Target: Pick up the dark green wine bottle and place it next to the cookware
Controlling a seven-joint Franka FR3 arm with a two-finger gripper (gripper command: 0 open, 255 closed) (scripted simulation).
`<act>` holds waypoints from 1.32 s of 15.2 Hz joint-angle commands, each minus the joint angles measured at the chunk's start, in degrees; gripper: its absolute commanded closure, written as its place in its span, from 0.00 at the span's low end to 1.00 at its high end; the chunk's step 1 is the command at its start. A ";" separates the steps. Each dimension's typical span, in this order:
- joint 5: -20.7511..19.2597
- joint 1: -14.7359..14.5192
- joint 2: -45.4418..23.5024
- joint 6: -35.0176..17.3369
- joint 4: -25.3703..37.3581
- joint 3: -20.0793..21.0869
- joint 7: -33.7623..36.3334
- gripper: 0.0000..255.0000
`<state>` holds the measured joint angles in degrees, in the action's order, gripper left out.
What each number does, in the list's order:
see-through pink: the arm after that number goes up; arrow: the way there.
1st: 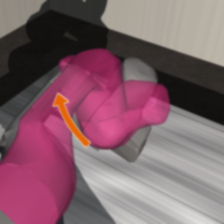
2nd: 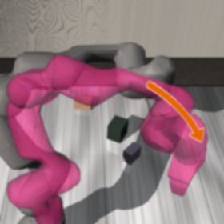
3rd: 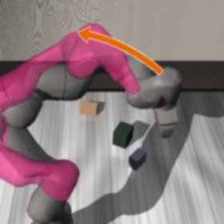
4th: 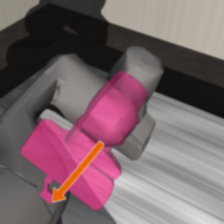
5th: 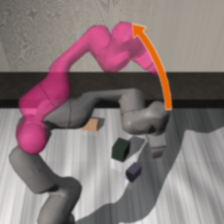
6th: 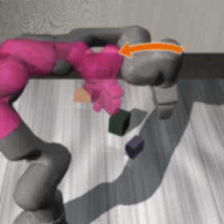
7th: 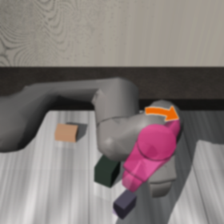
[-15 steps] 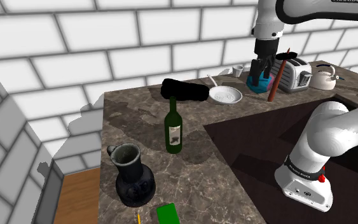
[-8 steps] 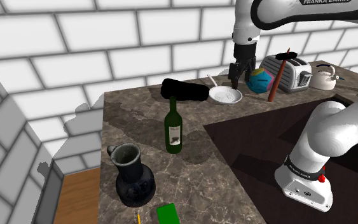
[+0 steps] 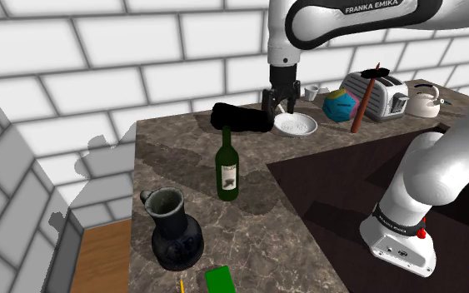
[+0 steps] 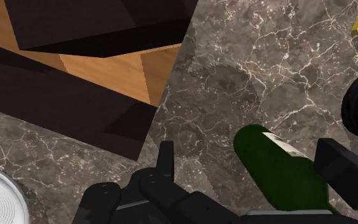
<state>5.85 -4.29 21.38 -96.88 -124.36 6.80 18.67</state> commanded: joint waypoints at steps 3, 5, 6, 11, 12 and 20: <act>0.32 -0.70 -8.22 -2.52 6.39 2.10 3.46 0.00; 0.15 -1.04 -12.34 -3.44 9.92 2.97 5.12 0.00; -0.01 -1.24 -14.42 -3.81 11.79 3.37 5.95 0.00; -1.38 -2.51 -25.18 -4.63 22.47 4.99 10.09 0.00; -1.76 -2.84 -27.42 -4.57 24.90 5.22 10.90 0.00; -1.78 -3.17 -28.16 -10.32 19.93 5.37 11.02 0.00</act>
<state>4.08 -7.45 -6.60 -106.08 -103.51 12.18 29.75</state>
